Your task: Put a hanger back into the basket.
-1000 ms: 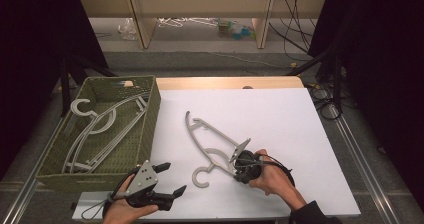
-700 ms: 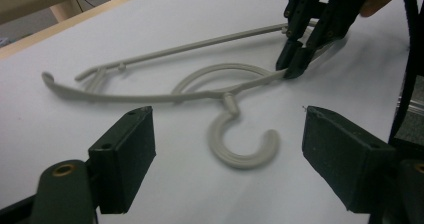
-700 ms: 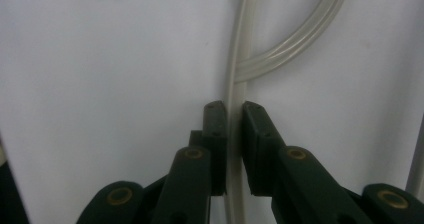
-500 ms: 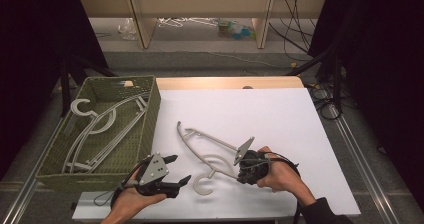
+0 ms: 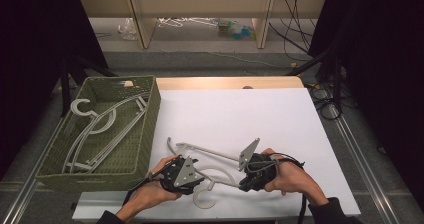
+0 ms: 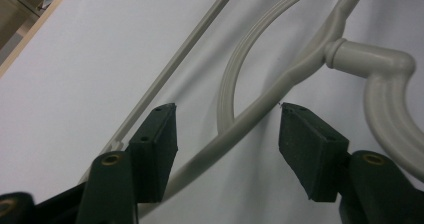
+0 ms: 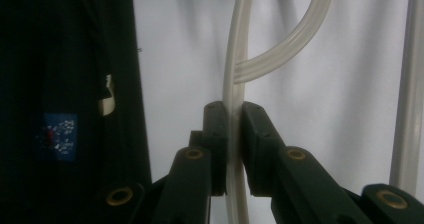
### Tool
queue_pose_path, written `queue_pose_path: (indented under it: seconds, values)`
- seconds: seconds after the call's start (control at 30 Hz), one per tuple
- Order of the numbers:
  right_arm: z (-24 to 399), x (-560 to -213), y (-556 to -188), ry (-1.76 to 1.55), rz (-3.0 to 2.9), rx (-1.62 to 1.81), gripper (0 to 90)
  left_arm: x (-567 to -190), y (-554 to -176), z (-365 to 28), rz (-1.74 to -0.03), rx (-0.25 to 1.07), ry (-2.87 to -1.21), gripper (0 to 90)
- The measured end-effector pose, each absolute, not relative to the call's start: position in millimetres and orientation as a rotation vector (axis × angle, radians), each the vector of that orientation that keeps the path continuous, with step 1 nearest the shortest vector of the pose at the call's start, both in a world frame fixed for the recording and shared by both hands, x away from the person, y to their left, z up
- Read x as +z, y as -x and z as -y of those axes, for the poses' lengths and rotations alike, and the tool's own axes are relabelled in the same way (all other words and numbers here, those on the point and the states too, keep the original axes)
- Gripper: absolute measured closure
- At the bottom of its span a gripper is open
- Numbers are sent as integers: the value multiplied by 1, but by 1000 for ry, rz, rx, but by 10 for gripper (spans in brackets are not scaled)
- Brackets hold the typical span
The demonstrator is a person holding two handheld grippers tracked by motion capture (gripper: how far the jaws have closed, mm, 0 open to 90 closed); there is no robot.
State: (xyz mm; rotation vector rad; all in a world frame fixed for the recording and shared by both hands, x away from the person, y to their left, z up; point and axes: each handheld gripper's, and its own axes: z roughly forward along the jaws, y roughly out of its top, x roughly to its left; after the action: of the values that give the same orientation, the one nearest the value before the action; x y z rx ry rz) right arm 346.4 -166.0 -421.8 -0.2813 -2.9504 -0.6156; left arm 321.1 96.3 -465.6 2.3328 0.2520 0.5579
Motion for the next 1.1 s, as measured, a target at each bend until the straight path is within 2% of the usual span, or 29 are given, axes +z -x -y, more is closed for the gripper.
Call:
queue_pose_path:
  seconds: [0.2,0.3,0.6,0.83,0.87,1.1]
  values:
    - [165,-419,-343,231,2939,-617,819,-470,-320,-89,-145,514,-2353,516]
    - [165,-420,-344,223,2935,-624,819,-471,-319,-88,-119,510,-2362,604]
    - [169,-419,-347,249,2943,-643,788,-457,-315,-89,-26,549,-2380,672]
    - [175,-413,-352,364,2998,-707,626,-443,-309,-84,1,567,-2384,748]
    - [176,-411,-352,384,2998,-733,580,-441,-309,-84,-1,571,-2385,759]
    - [182,-394,-356,620,3052,-927,432,-429,-312,-84,-186,439,-2352,792]
